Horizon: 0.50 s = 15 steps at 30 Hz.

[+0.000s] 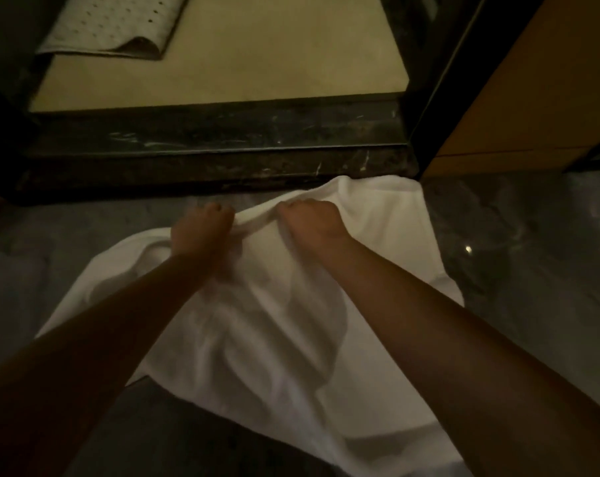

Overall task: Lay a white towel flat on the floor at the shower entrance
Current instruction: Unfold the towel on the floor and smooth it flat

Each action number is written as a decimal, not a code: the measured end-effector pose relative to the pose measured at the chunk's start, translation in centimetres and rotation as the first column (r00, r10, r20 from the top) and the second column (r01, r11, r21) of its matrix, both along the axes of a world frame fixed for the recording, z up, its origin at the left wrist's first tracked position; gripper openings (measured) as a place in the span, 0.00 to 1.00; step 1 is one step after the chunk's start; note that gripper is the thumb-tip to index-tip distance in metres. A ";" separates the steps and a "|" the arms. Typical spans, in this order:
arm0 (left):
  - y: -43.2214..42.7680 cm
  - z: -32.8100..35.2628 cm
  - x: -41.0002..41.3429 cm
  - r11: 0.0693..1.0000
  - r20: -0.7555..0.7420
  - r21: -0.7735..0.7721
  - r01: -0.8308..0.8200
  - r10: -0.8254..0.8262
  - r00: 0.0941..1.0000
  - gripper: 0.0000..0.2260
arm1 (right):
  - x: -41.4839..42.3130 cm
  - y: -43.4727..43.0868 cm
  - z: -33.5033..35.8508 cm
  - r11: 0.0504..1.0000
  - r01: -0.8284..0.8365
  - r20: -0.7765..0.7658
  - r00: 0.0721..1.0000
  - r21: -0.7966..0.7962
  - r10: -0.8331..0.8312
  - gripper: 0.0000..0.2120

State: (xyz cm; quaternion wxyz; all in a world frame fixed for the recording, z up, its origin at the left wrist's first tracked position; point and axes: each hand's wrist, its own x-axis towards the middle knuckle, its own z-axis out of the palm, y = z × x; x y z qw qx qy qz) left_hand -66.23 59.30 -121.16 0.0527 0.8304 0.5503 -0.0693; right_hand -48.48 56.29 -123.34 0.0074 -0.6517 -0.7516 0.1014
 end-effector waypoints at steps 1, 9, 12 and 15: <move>0.5 0.1 -0.5 1.000 -0.012 -0.025 -0.003 0.003 1.000 0.11 | -0.8 0.6 0.0 1.000 0.002 -0.009 1.000 0.004 -0.002 0.13; 4.8 1.3 -1.8 0.993 -0.102 0.094 0.076 -0.067 0.993 0.10 | -3.8 3.5 -0.9 0.995 0.011 -0.013 1.000 0.098 -0.009 0.16; 5.9 1.7 -2.2 0.992 -0.126 0.112 0.055 -0.041 0.991 0.13 | -4.5 3.8 -1.0 0.997 0.067 -0.001 0.998 0.043 -0.067 0.20; 5.9 1.7 -3.0 0.996 -0.158 0.087 0.030 -0.016 0.987 0.13 | -5.3 4.5 -0.5 0.992 0.111 0.045 0.993 -0.059 -0.109 0.20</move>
